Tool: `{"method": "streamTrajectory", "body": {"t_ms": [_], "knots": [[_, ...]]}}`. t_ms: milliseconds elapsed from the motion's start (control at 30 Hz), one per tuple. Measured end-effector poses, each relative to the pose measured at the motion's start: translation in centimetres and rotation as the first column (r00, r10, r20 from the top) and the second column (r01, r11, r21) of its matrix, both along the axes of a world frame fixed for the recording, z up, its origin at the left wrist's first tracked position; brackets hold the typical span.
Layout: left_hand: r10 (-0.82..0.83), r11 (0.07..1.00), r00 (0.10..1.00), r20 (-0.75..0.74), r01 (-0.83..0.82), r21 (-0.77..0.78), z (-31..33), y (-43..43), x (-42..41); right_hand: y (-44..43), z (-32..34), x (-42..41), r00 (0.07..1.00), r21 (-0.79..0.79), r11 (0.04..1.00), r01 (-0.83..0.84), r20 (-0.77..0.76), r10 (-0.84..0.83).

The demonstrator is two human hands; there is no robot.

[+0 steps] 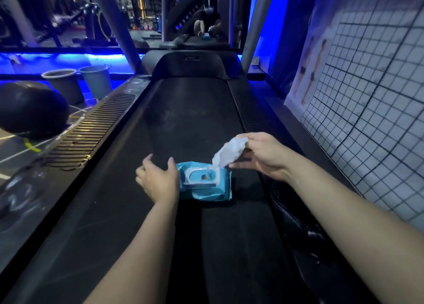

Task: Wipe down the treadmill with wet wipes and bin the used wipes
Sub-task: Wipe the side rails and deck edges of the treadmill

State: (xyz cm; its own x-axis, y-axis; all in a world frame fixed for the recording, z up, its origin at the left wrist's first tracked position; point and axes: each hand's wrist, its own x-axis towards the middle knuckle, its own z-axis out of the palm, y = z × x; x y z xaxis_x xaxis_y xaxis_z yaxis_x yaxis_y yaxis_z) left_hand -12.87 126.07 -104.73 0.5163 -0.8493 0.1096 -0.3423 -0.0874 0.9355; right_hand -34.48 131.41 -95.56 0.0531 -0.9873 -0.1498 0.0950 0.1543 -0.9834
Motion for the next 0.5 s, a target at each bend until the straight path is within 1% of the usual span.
{"method": "streamTrajectory", "body": {"t_ms": [33,67,100,133,200,267,300,367,433,500], "knots": [[-0.047,0.993,0.998,0.047,0.052,-0.104,1.0,0.1,-0.1,0.0,-0.1,-0.1,1.000,0.019,1.000,0.021,0.001,-0.021],[-0.132,0.962,0.988,0.079,0.147,-0.229,2.1,0.4,-0.5,0.0,-0.2,-0.2,0.999,0.037,0.998,0.053,-0.009,-0.053],[-0.253,0.909,0.962,0.105,0.273,-0.315,3.4,0.8,-1.3,-0.1,-0.3,-0.4,0.995,0.052,0.993,0.101,-0.022,-0.100],[-0.385,0.845,0.914,0.130,0.405,-0.349,4.7,1.3,-2.5,-0.3,-0.4,-0.5,0.987,0.065,0.985,0.161,-0.028,-0.159],[-0.608,0.715,0.779,0.155,0.622,-0.318,7.2,2.0,-5.0,-0.7,-0.4,-0.6,0.953,0.094,0.950,0.299,0.011,-0.301],[-0.723,0.614,0.662,0.196,0.746,-0.258,8.6,2.3,-7.2,-1.0,-0.4,-0.7,0.918,0.113,0.919,0.377,0.086,-0.387],[-0.748,0.589,0.631,0.204,0.774,-0.233,8.8,2.2,-8.0,-1.0,-0.3,-0.8,0.915,0.113,0.921,0.373,0.120,-0.385],[-0.767,0.588,0.621,0.165,0.782,-0.207,8.4,2.0,-8.7,-0.6,-0.2,-1.2,0.939,0.079,0.948,0.310,0.131,-0.318],[-0.771,0.606,0.632,0.084,0.767,-0.210,7.5,1.8,-8.8,-0.1,-0.5,-1.8,0.969,0.018,0.971,0.237,0.058,-0.238],[-0.760,0.637,0.650,-0.006,0.743,-0.205,6.7,1.7,-8.8,0.2,-0.9,-2.4,0.978,-0.027,0.978,0.209,0.013,-0.208]]}}
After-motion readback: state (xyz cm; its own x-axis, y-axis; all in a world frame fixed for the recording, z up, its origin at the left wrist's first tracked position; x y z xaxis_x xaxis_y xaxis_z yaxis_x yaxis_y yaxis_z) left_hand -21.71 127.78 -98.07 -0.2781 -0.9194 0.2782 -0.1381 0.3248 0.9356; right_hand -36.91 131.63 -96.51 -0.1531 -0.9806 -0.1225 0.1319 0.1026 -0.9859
